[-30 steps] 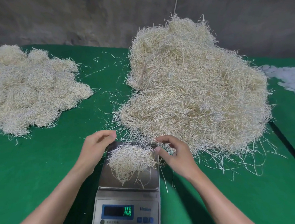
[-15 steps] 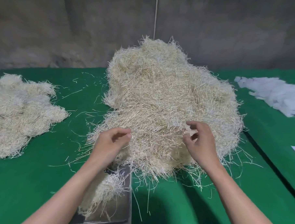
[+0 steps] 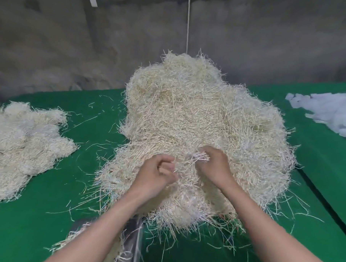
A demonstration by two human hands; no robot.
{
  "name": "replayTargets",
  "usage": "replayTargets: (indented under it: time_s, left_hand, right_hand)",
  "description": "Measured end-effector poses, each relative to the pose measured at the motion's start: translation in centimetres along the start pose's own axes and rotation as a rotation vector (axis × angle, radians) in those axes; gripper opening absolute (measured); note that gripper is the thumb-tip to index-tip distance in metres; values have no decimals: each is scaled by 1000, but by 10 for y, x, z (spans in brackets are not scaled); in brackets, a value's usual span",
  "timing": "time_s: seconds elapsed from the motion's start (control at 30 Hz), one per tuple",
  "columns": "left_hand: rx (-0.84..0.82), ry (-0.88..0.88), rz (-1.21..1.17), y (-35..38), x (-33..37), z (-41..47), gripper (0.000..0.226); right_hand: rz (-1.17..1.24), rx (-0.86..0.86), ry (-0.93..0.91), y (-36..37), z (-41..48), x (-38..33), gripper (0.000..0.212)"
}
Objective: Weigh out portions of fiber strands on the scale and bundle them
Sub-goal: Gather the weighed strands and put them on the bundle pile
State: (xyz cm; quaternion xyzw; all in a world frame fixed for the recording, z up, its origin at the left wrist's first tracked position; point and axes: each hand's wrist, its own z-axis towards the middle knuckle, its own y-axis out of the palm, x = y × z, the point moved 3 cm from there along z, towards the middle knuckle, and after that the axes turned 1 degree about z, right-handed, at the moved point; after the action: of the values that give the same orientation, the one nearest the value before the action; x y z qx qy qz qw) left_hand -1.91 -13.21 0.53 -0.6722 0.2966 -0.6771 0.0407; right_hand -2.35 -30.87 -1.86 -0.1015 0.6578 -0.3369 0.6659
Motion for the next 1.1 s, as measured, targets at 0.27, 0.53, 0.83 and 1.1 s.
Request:
replayTargets:
  time_s: [0.27,0.53,0.83,1.1]
  left_hand:
    - [-6,-106,-322,22,33,63,41]
    - [146,-197,-499,2,27,87,9]
    - [45,-196,-1101,-7,46,95,14]
    - [229,-251,-1082,-40,35,98,32]
  right_hand:
    - [580,-181,-58,-14,38,-48,43]
    - [582,97,-128,-18,52,-37,41]
    - [-228,-48,-203,16,54,-15,59]
    - [-436,-77,-206,-16,49,6,54]
